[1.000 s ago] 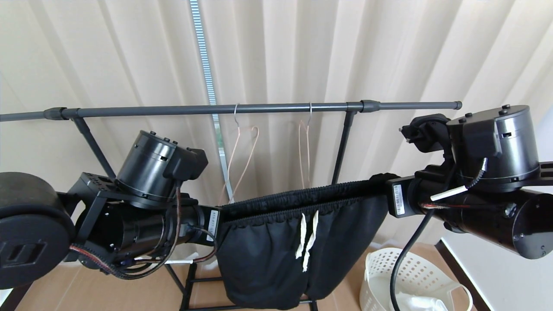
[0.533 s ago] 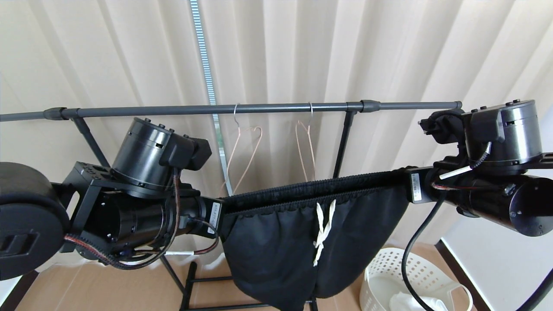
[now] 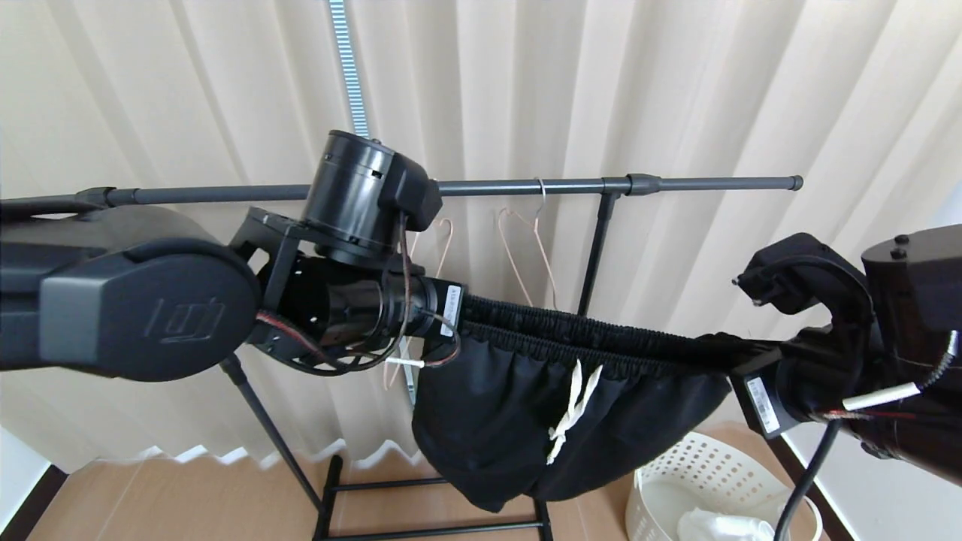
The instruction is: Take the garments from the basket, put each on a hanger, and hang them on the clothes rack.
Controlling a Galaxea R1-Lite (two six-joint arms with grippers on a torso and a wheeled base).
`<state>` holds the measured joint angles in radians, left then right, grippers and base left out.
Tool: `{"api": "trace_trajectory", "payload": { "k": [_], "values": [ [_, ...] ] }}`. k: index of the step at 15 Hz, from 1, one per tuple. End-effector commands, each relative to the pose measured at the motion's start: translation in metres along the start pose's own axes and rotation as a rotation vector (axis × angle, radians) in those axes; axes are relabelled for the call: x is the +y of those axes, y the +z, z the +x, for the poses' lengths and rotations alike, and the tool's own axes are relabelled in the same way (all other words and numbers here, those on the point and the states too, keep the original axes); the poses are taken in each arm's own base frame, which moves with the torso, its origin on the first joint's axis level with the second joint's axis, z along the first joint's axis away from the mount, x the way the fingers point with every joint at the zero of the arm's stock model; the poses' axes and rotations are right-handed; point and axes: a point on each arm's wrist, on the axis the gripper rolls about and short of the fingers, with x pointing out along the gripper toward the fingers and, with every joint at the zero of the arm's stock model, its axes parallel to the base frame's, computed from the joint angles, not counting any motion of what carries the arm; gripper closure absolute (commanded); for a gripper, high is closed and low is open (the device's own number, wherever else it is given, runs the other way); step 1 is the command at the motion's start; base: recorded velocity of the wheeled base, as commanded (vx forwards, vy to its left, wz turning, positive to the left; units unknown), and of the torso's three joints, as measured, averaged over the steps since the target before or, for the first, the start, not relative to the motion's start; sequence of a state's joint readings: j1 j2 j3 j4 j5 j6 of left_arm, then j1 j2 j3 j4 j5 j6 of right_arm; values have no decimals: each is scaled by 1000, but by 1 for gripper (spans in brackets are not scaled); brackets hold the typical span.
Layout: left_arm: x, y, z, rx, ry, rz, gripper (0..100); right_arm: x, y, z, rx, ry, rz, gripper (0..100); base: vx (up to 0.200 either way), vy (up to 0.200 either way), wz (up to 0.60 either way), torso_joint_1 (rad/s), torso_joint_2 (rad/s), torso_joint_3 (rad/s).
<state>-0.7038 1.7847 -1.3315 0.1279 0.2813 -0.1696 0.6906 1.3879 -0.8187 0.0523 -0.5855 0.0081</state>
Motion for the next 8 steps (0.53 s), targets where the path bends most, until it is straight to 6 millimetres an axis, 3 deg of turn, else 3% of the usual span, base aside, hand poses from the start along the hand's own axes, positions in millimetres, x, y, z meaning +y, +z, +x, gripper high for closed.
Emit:
{"api": "trace_trajectory", "payload": {
  "k": [1,3,5,8],
  "values": [
    [-14,13,36,-12,-7,-3,100,8,-7,-24,-22,90,-54,100,0,0,0,0,0,0],
    [-17,21,45,-34,-8,-11,100,13,-11,-30,-23,128,-84,100,0,0,0,0,0,0],
    [-19,36,68,-74,1,-31,100,27,-13,-38,-34,193,-127,100,0,0,0,0,0,0],
    [-19,50,82,-119,6,-50,100,50,-17,-40,-16,271,-133,100,0,0,0,0,0,0]
  ]
}}
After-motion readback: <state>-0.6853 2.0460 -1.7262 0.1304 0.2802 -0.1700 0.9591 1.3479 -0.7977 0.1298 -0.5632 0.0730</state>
